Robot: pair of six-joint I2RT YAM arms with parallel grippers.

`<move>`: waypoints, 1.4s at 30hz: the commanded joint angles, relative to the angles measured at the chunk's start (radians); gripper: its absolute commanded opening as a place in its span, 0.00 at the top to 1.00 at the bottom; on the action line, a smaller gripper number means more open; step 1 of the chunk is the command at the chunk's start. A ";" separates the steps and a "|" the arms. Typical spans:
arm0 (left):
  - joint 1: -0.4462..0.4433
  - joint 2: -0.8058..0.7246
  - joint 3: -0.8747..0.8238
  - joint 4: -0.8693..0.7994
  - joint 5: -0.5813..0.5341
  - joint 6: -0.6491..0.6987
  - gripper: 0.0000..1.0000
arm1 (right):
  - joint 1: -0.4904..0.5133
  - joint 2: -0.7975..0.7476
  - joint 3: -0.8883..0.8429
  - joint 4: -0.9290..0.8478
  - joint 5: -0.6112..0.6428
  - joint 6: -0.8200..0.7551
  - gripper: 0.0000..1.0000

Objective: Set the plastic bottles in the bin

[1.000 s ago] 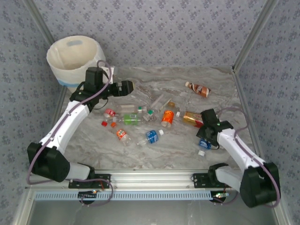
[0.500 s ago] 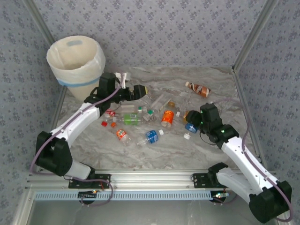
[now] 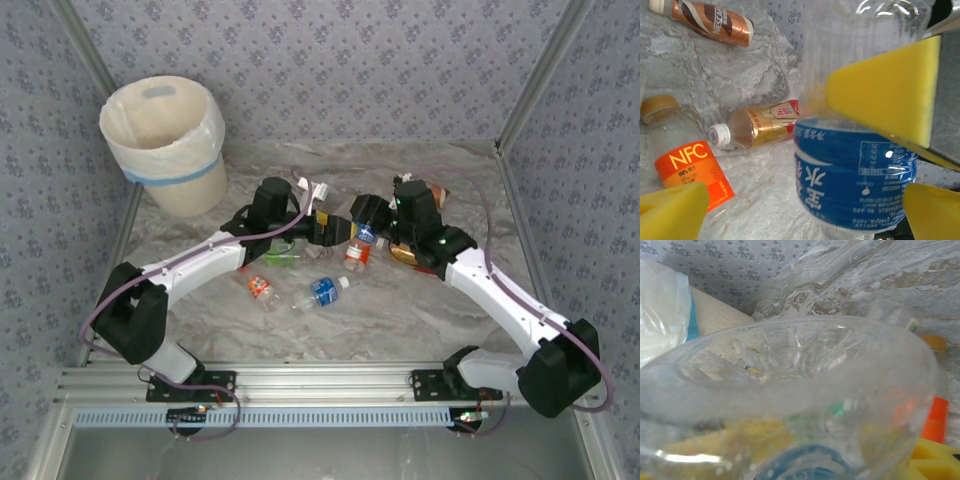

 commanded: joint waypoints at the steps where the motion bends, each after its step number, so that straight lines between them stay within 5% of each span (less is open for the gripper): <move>1: -0.003 0.015 0.052 0.045 0.028 0.052 0.01 | 0.011 0.017 0.049 0.079 -0.064 0.026 0.38; 12: -0.011 0.065 0.078 0.096 0.192 0.098 0.02 | 0.012 0.034 0.041 0.206 -0.119 0.097 0.38; 19: -0.012 0.070 0.107 0.036 0.198 0.148 0.33 | 0.012 0.052 0.058 0.200 -0.146 0.100 0.36; 26: -0.008 0.056 0.104 0.013 0.093 0.143 0.42 | 0.012 0.044 0.089 0.085 -0.153 0.024 0.14; 31: 0.012 0.056 0.114 -0.071 -0.029 0.161 0.44 | 0.008 -0.005 0.149 -0.096 -0.072 -0.080 0.01; 36: 0.055 0.031 0.116 -0.137 -0.083 0.167 0.48 | 0.009 -0.070 0.178 -0.227 0.129 -0.118 0.00; 42: 0.074 -0.059 0.248 -0.398 -0.289 0.286 0.50 | 0.008 -0.124 0.162 -0.343 0.388 -0.076 0.00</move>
